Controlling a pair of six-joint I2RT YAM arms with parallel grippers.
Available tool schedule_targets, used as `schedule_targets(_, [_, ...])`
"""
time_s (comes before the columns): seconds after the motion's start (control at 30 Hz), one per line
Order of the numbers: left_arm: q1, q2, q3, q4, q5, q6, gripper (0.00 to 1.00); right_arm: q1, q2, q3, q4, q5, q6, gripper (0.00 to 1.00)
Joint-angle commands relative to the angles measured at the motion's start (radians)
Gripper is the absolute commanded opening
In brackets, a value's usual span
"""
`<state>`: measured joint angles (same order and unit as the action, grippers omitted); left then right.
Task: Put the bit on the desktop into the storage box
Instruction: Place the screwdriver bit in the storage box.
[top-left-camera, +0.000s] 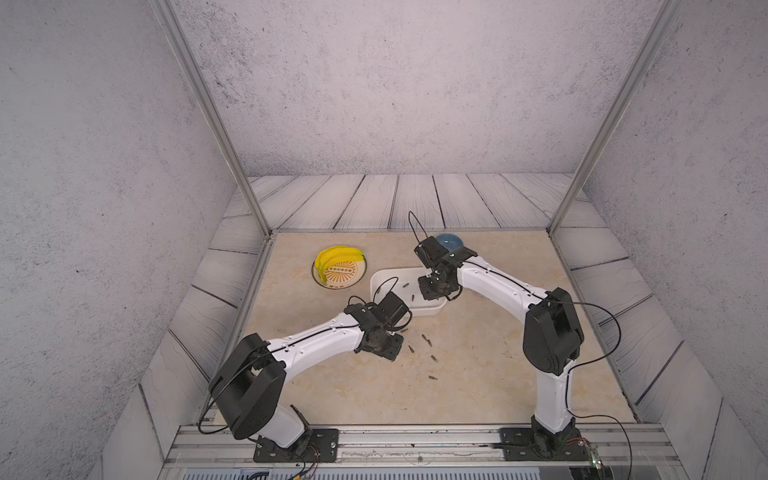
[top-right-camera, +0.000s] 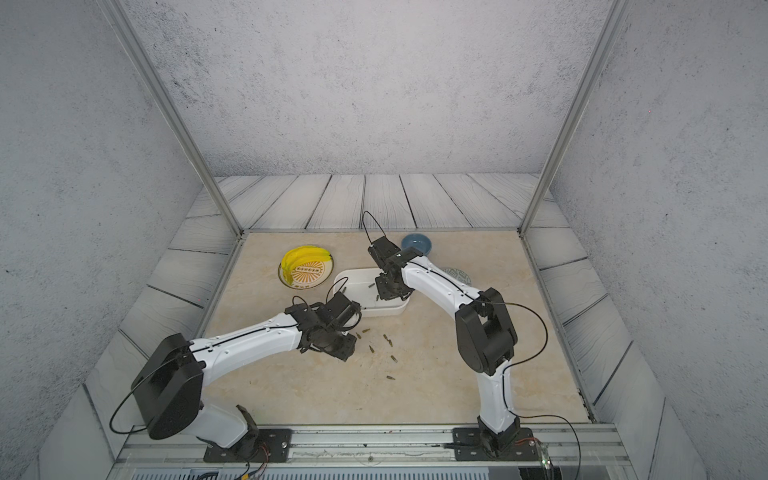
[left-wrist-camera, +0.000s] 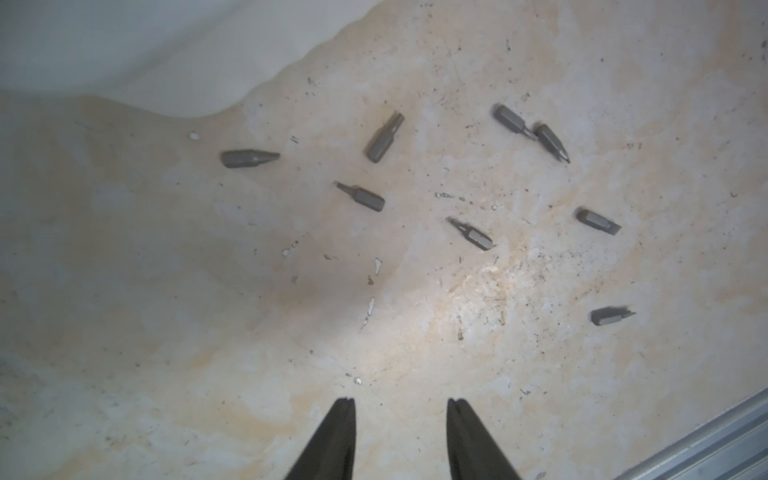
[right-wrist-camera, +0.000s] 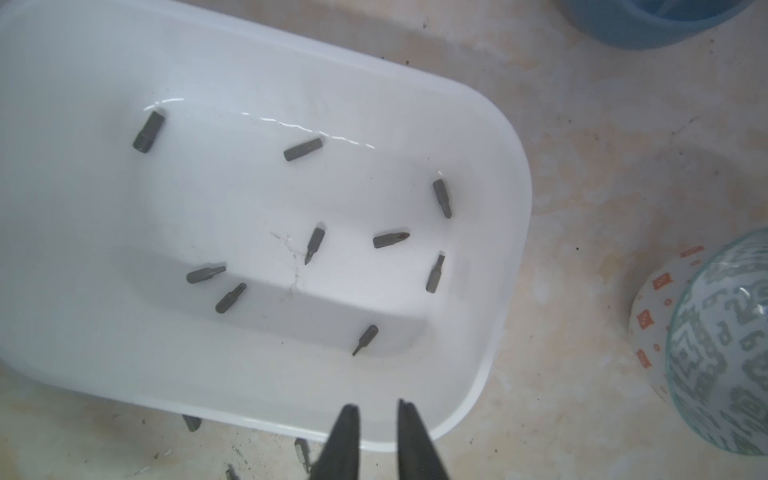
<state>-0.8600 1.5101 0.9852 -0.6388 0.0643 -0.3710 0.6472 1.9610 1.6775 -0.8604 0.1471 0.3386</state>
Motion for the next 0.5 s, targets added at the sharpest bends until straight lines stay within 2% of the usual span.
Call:
schedule_targets(0.0, [-0.067,-0.007,-0.006,0.024,-0.018,-0.003,0.42,-0.057,-0.103,-0.044,-0.025,0.054,0.014,0.49])
schedule_targets(0.07, [-0.108,0.012,0.000,0.027,-0.030,0.014,0.42,-0.111,-0.155,-0.083,-0.026,0.032,0.012,0.54])
schedule_targets(0.2, [-0.162,0.048,0.024,0.031,-0.021,0.043,0.42,-0.184,-0.241,-0.138,-0.033,0.008,0.000,0.55])
schedule_targets(0.47, [-0.268,0.228,0.177,-0.005,0.015,0.140,0.42,-0.229,-0.311,-0.184,-0.038,-0.010,-0.008,0.55])
